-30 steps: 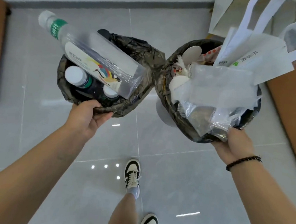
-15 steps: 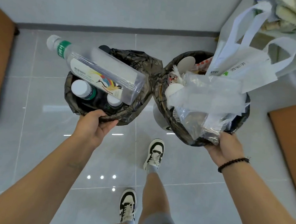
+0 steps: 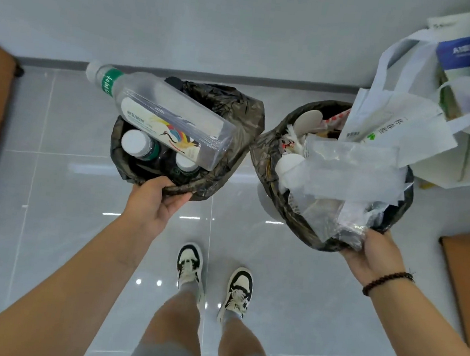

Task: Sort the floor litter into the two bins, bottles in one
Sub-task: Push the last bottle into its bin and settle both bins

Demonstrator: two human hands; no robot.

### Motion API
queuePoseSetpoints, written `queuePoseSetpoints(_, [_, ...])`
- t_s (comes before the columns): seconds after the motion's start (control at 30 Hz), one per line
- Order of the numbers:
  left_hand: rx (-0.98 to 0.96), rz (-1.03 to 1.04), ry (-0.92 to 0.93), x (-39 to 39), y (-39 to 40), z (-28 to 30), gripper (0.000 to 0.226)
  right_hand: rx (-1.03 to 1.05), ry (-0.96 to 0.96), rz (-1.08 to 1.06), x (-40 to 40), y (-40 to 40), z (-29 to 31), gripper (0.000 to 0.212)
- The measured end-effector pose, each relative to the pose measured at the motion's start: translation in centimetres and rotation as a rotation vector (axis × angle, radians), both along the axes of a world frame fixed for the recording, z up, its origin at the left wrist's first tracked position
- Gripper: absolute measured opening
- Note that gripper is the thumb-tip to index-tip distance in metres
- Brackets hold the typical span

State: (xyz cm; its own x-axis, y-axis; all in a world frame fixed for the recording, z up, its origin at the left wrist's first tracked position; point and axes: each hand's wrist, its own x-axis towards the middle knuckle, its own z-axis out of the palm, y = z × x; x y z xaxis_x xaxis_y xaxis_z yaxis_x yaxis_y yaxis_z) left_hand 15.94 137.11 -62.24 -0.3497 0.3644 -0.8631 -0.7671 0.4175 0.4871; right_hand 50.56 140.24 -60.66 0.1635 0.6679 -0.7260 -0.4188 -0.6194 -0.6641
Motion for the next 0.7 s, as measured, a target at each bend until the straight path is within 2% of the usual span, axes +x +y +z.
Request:
queuePoseSetpoints(0.3, [-0.028, -0.088, -0.032, -6.6, 13.8, -2.1, 0.048, -0.039, 0.017, -0.14, -6.1, 10.8, -3.7, 0.053])
queuePoseSetpoints(0.7, [-0.032, -0.125, -0.007, -14.3, 28.2, -5.3, 0.05, 0.0, 0.025, -0.158, -13.0, 24.3, -7.6, 0.053])
